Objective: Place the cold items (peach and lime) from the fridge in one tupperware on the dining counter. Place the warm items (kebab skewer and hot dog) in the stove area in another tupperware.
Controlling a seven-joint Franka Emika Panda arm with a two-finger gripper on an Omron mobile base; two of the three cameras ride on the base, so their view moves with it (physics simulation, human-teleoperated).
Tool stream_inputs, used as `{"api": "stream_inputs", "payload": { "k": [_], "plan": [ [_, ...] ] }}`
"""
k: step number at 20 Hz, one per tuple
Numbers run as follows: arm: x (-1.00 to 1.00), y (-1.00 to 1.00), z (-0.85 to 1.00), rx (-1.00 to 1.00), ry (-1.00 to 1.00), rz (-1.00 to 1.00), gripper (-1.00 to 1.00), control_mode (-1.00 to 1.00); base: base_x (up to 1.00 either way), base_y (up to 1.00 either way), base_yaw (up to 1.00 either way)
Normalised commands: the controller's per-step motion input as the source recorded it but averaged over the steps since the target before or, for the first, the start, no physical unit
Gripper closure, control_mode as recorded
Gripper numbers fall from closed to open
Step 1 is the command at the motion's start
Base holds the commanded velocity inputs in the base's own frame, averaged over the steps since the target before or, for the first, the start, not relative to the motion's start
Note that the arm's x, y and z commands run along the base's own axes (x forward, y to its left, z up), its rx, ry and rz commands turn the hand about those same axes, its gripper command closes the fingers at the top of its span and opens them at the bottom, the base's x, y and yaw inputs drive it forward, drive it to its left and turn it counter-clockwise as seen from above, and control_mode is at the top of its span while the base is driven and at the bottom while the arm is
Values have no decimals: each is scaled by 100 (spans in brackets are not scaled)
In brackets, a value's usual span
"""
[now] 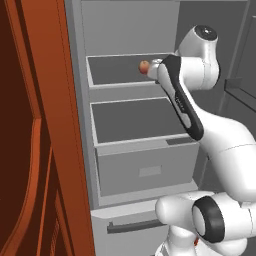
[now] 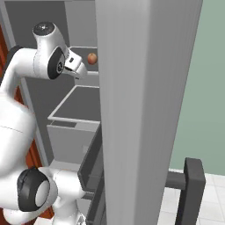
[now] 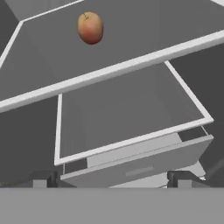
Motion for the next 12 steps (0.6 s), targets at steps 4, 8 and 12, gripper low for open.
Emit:
{"api": "stream_inputs", "payload": {
  "k": [4,8,12],
  "plan": [
    [67,-1,1,-11,4,8,-100,-100,0,0,0],
    [61,0,0,-10,8,5,-100,-100,0,0,0],
    [49,0,0,-10,4,2,-100,-100,0,0,0]
  ]
}}
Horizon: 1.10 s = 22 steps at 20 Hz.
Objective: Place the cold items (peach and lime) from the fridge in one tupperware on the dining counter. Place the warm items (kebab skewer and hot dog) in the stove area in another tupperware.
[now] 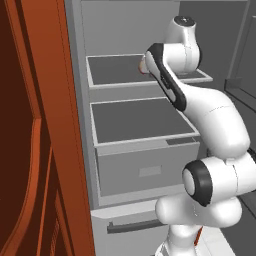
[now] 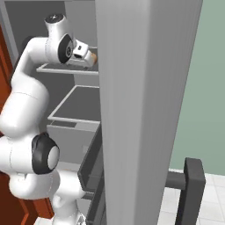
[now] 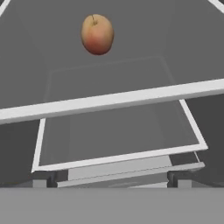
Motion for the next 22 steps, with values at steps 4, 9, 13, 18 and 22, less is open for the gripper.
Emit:
{"api": "stream_inputs", "payload": {
  "k": [4,9,13,18,22],
  "plan": [
    [48,0,0,-8,2,1,-100,-100,0,0,0],
    [47,0,0,-4,0,2,-100,-100,0,0,0],
    [39,0,0,-3,0,2,-100,-100,0,0,0],
    [35,0,-4,-4,1,0,-100,-100,0,0,0],
    [28,0,-7,-3,4,1,-100,-100,0,0,0]
  ]
}}
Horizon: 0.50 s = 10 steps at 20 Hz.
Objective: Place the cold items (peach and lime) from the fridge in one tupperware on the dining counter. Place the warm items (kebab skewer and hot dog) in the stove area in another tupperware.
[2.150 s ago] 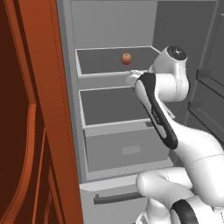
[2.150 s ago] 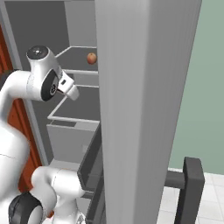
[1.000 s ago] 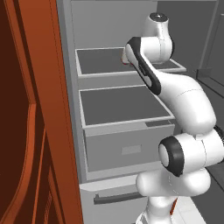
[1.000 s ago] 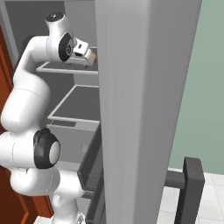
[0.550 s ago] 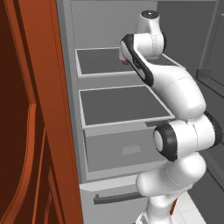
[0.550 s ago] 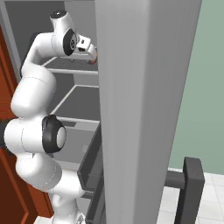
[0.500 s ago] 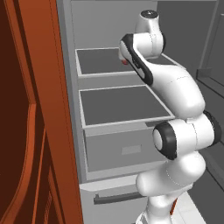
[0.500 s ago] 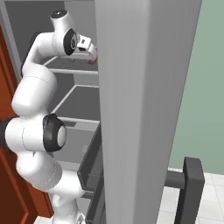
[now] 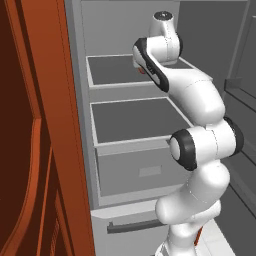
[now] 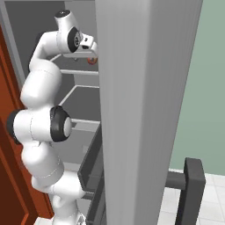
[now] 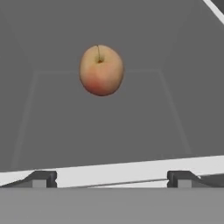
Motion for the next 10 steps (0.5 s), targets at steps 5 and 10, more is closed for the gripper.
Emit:
{"api": "stream_inputs", "payload": {
  "k": [5,10],
  "plan": [
    [22,0,-10,-2,2,2,-100,-100,0,0,0],
    [26,0,-11,-2,2,1,-100,-100,0,0,0]
  ]
}}
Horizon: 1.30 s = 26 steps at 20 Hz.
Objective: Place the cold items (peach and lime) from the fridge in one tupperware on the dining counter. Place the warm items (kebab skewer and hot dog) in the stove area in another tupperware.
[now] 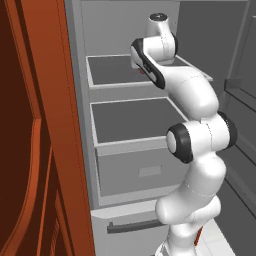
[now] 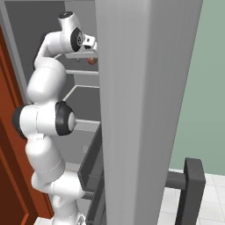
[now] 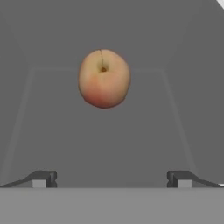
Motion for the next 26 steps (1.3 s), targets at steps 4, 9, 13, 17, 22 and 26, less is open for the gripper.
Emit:
{"api": "stream_inputs", "payload": {
  "k": [4,9,13,17,22,26],
  "plan": [
    [20,0,-17,-2,2,2,-100,-100,0,0,0],
    [21,0,-14,-3,2,2,-100,-100,0,0,0],
    [30,0,-8,-2,2,2,-100,-100,0,0,0],
    [36,0,-6,-1,2,2,-100,-100,0,0,0],
    [35,0,-5,0,2,2,-100,-100,0,0,0],
    [37,0,-3,0,3,2,-100,-100,0,0,0]
  ]
}}
